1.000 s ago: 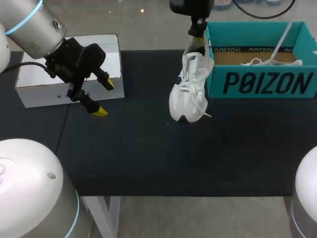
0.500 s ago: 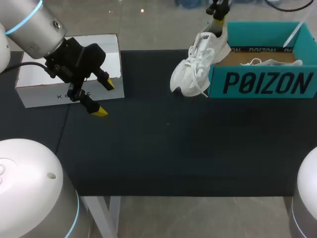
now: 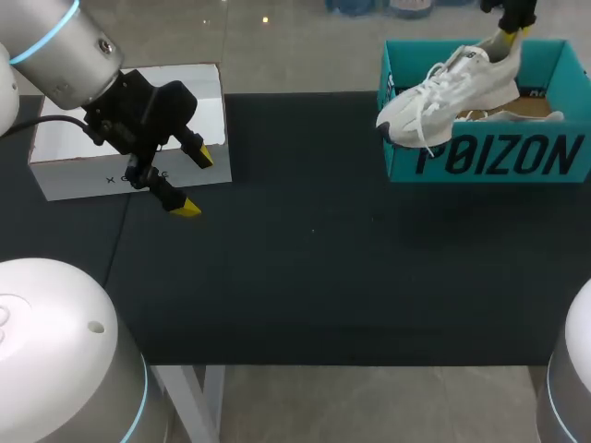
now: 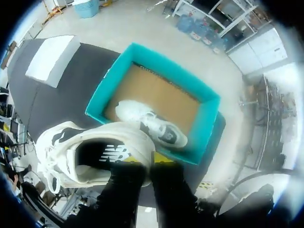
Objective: Take the shoe out of the shoebox, open the shoe tongue, remove and reinsert the insole, then place the shoe into the shoebox
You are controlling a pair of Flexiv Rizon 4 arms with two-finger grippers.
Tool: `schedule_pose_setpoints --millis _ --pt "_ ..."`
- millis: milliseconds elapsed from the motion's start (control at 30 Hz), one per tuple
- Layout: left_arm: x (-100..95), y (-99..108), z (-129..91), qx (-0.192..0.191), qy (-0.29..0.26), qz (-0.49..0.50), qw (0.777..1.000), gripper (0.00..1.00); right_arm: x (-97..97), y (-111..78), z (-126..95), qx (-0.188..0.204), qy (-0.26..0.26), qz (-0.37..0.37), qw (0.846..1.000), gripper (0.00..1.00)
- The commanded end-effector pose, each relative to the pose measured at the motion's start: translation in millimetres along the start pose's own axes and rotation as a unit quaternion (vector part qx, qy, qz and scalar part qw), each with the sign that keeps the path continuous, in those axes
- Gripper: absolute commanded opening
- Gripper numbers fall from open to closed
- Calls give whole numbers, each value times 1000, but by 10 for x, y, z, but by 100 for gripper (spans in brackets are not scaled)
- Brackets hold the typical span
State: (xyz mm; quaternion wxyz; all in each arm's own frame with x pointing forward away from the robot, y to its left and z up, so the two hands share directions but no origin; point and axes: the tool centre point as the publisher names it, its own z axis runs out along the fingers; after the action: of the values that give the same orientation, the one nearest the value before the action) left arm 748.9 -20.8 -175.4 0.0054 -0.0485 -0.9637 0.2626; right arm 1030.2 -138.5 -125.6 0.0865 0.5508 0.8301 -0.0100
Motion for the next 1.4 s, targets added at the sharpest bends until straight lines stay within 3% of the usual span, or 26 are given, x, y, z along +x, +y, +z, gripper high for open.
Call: schedule_pose_setpoints --millis 33,400,467,800,1100,1400 --pt "-6 -1 -1 -1 1 0 1000 100 -48 -176 -19 -30 -3 70 997 0" --pt "-6 -1 -1 -1 1 0 1000 100 -48 -176 -19 -30 -3 70 997 0" --pt "-6 -1 -1 -1 1 0 1000 100 -75 -28 1 -17 -29 96 995 0" --pt "-6 -1 -1 -1 1 0 1000 100 -594 196 89 -7 24 189 982 0" --pt "-6 -1 -1 -1 1 0 1000 100 -1038 88 413 0 15 269 963 0" --pt "-6 -1 -1 -1 1 0 1000 100 -1150 -96 730 7 11 297 955 0"
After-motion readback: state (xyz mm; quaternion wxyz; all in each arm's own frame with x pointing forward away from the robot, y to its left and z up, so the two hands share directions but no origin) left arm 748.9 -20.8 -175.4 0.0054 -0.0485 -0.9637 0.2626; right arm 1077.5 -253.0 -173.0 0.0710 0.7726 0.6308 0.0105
